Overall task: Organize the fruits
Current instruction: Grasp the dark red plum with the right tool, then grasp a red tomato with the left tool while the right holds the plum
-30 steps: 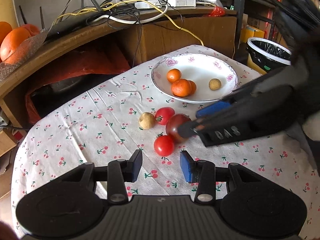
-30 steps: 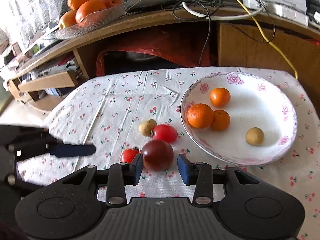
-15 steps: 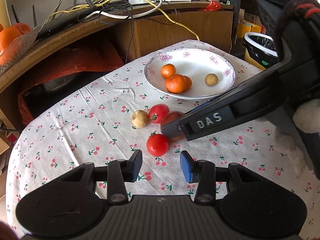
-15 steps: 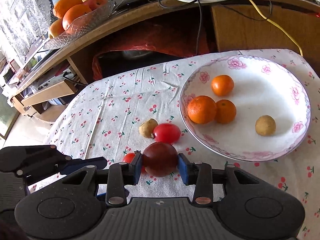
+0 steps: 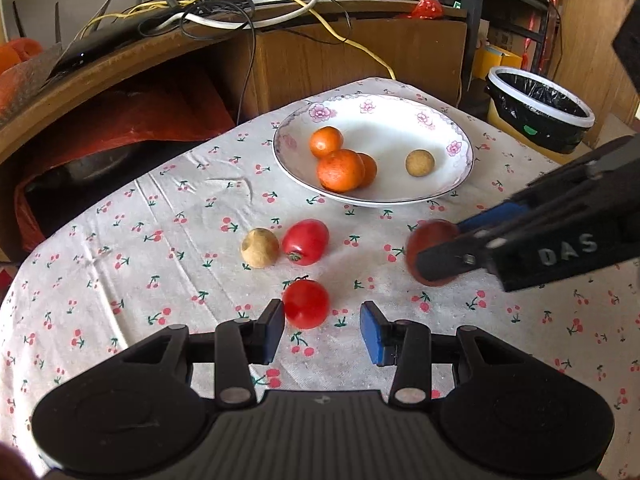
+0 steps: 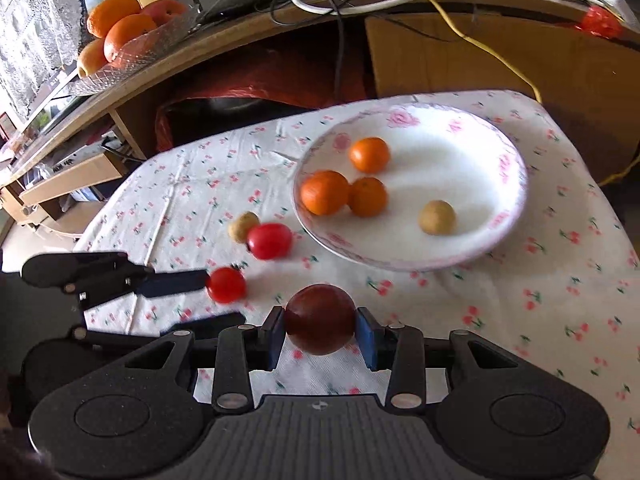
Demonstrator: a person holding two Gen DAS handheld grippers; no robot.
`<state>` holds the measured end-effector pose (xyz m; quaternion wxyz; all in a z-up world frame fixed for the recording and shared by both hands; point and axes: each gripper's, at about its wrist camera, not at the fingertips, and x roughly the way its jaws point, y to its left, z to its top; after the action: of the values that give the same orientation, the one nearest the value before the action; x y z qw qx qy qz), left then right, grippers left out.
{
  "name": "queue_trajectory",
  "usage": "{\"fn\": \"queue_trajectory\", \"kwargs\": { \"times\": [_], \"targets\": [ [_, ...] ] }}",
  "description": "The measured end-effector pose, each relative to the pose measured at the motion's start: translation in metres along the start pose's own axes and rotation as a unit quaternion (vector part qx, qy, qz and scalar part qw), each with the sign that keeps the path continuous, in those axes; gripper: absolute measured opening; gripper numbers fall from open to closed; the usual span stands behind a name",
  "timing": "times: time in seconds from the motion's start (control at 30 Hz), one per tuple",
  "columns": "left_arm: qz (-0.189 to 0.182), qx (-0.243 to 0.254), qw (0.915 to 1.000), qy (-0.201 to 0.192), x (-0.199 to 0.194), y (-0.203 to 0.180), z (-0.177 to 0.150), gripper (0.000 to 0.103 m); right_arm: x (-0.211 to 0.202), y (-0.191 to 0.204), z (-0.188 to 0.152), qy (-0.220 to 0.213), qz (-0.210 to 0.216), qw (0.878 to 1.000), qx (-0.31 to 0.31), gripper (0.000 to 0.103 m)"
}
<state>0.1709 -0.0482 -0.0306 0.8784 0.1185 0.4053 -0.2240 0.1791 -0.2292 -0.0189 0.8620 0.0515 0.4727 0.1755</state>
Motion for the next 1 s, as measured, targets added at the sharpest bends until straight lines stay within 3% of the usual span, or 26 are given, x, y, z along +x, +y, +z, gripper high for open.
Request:
{"fn": "queue_trajectory", "kwargs": {
  "times": [0.43, 0.73, 1.0],
  "targets": [
    [0.011, -0.006, 0.9999, 0.006, 0.015, 0.004, 0.004, 0.049, 0.001, 0.006, -0.004, 0.001, -0.013, 0.999, -0.035, 0.034],
    [0.014, -0.005, 0.9999, 0.004, 0.01, 0.003, 0.004, 0.037, 0.006, 0.005, 0.0, 0.005, -0.01, 0.999, -0.038, 0.038],
    [0.018, 0.002, 0.9998, 0.01, 0.012, 0.002, 0.003, 0.036, 0.014, 0.01, 0.0, 0.011, -0.011, 0.999, -0.043, 0.038]
  ]
}}
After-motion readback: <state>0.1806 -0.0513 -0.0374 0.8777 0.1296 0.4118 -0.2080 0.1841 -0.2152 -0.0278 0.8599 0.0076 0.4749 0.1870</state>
